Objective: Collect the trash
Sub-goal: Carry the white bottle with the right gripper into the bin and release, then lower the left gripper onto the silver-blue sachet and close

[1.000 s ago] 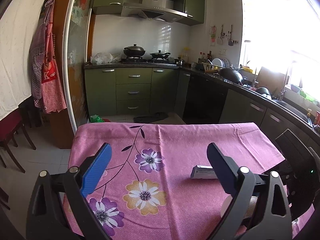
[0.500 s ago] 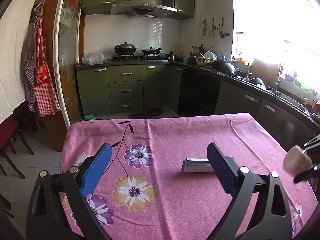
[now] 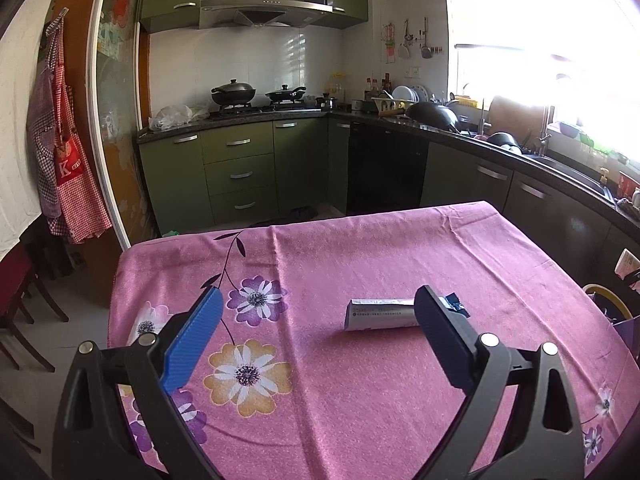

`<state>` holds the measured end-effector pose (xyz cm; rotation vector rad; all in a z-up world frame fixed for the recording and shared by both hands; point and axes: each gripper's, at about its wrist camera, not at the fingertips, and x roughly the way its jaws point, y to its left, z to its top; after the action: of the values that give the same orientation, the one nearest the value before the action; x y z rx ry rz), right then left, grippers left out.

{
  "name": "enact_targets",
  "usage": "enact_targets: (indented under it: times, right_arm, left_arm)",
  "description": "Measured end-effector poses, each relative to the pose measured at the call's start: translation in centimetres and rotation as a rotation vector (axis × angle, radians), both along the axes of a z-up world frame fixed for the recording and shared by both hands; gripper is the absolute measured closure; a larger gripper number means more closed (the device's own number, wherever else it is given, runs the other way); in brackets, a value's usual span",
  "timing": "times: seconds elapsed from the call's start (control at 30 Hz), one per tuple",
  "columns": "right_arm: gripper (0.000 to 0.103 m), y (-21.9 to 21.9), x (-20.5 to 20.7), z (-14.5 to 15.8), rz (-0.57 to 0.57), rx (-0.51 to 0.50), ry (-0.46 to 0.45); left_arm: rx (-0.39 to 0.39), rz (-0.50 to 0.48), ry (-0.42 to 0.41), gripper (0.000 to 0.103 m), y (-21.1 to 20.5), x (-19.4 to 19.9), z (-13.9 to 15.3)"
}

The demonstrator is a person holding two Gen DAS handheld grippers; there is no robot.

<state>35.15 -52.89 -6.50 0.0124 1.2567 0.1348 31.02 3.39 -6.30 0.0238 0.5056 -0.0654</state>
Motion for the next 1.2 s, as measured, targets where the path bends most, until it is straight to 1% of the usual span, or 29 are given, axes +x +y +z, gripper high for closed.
enact_targets:
  times: [0.1, 0.13, 0.17, 0.23, 0.37, 0.43, 0.5, 0.57, 0.63, 0.7, 0.77, 0.83, 0.9, 1.0, 1.07, 1.13, 1.2]
  right_arm:
    - [0.053, -1.4, 0.5, -1.7, -0.037, 0.0, 0.025]
    - [0.047, -1.8, 0.6, -2.1, -0.055, 0.004, 0.032]
    - [0.036, -2.3, 0.5, -2.2, -0.074, -0.002, 0.027]
    - [0.036, -2.3, 0.1, -1.9, -0.091, 0.0, 0.004]
    - [0.036, -0.5, -2.1, 1.0, -0.092, 0.035, -0.073]
    - [0.035, 1.3, -3.7, 2.4, -0.075, 0.073, -0.123]
    - [0.032, 3.7, -6.0, 3.7, -0.04, 0.098, -0.181]
    - [0.031, 6.3, -8.1, 4.1, 0.01, 0.147, -0.221]
    - [0.031, 8.7, -9.8, 3.9, 0.068, 0.201, -0.242]
    - [0.031, 11.4, -11.2, 3.1, 0.134, 0.229, -0.251]
    - [0.031, 12.9, -12.0, 2.2, 0.178, 0.258, -0.239]
    - [0.031, 14.0, -12.7, 1.5, 0.207, 0.284, -0.228]
    - [0.031, 14.4, -13.2, 0.9, 0.222, 0.286, -0.215]
    - [0.03, 14.6, -13.9, 0.2, 0.223, 0.294, -0.205]
    - [0.03, 14.6, -14.4, 0.2, 0.224, 0.304, -0.207]
    - [0.029, 14.7, -14.8, 0.1, 0.23, 0.316, -0.21]
    - [0.029, 15.3, -15.5, 0.1, 0.243, 0.326, -0.207]
  left_arm:
    - [0.005, -0.015, -0.003, 0.011, -0.3, -0.1, 0.0]
    - [0.008, -0.02, -0.006, 0.011, -0.4, -0.1, 0.0]
    - [0.011, -0.024, -0.007, 0.01, -0.5, -0.2, 0.0]
    - [0.015, -0.032, -0.008, 0.009, -0.8, -0.2, 0.0]
    - [0.024, -0.048, -0.001, 0.009, -1.3, -0.2, -0.2]
    - [0.027, -0.057, 0.001, 0.009, -1.5, -0.3, -0.2]
    - [0.033, -0.065, 0.004, 0.008, -1.7, -0.3, -0.3]
    - [0.041, -0.072, 0.012, 0.008, -2.1, -0.3, -0.6]
    - [0.042, -0.092, 0.029, 0.007, -2.6, -0.1, -0.9]
    - [0.039, -0.132, 0.057, 0.007, -3.2, 0.2, -1.4]
    - [0.053, -0.163, 0.093, 0.007, -4.0, 0.6, -1.9]
    - [0.069, -0.231, 0.132, 0.007, -5.0, 1.0, -2.2]
    - [0.123, -0.33, 0.156, 0.007, -6.4, 1.3, -2.4]
    - [0.29, -0.501, 0.18, 0.007, -8.8, 2.1, -2.6]
    - [0.415, -0.596, 0.172, 0.007, -10.0, 2.7, -2.6]
    - [0.509, -0.649, 0.176, 0.007, -10.8, 3.7, -2.7]
    - [0.574, -0.689, 0.214, 0.007, -11.3, 5.3, -3.1]
